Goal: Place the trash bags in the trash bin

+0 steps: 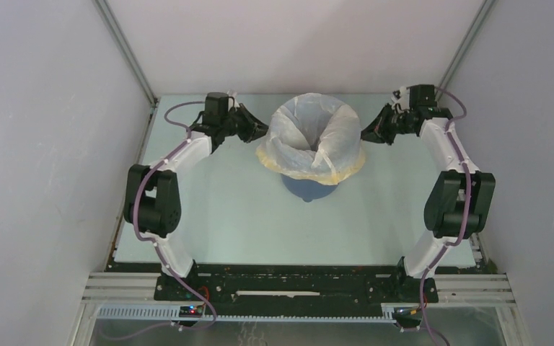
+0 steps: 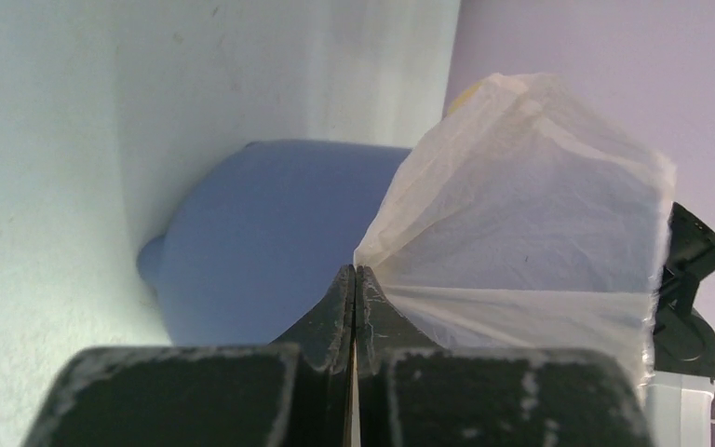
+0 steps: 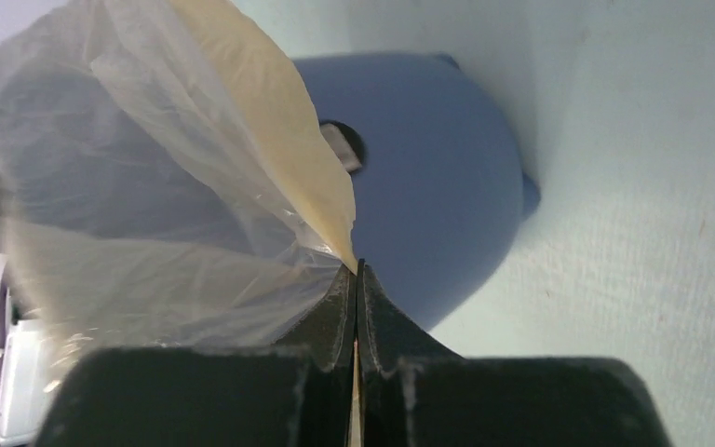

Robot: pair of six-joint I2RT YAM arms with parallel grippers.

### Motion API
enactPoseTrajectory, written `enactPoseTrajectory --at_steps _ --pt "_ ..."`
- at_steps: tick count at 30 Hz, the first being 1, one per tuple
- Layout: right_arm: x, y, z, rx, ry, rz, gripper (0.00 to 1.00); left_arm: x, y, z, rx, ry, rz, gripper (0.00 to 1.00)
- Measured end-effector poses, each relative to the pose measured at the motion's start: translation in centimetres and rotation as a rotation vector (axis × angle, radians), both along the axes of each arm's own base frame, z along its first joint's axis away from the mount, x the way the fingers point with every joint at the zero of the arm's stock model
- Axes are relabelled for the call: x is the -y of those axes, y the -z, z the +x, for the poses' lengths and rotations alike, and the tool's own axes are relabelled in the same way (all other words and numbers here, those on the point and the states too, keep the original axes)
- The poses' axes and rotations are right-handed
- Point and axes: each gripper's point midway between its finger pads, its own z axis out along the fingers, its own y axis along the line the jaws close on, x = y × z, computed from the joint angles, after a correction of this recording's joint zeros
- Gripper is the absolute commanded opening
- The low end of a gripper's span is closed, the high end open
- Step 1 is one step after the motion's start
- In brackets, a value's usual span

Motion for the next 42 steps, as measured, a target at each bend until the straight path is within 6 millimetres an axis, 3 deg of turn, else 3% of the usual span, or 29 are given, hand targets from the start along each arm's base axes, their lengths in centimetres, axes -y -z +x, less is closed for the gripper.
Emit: enactPoseTrajectory --at_steps 4,7,12,17,22,26,31,33,37,42 --pt "0.0 3.5 -2.2 -0.104 -0.014 -0.003 0.19 -0.7 2.1 -2.1 -0.076 0.007 0.026 0.02" --pt "0.0 3.4 -2.7 -0.117 -0.025 0.007 0.34 -1.1 2.3 -3.0 -0.102 0.009 0.031 0.13" --pt "0.4 0.6 -2.9 -0.078 -0.011 0.053 0.55 -2.0 0.4 -3.7 -0.087 0.006 0.022 0.5" --pt "2.5 -3.7 -4.7 -0.01 0.068 0.087 0.72 -4.4 -3.9 -5.2 -0.002 -0.04 -0.005 0.79" --pt "3.4 -5.8 -8.4 0.037 0.125 0.12 0.84 -6.7 -7.0 -8.4 0.085 -0.092 -0.031 0.85" --pt "2.6 -5.9 -10.4 0.047 0.117 0.148 0.83 -6.5 -5.6 -10.3 0.05 -0.083 -0.083 0.87" --pt "0.4 -3.6 -11.6 -0.008 0.076 0.254 0.74 -5.1 -0.7 -12.1 -0.083 -0.089 -0.177 0.85" --pt "0.0 -2.3 -11.8 -0.037 0.08 0.306 0.69 -4.3 0.2 -12.6 -0.116 -0.088 -0.228 0.78" --pt "-0.3 -1.2 -11.6 -0.061 0.096 0.367 0.55 -1.9 -0.1 -12.6 -0.128 -0.049 -0.311 0.65" --pt "-1.0 -2.2 -10.7 -0.003 0.064 0.394 0.19 -0.4 -1.0 -12.1 -0.11 -0.026 -0.374 0.36"
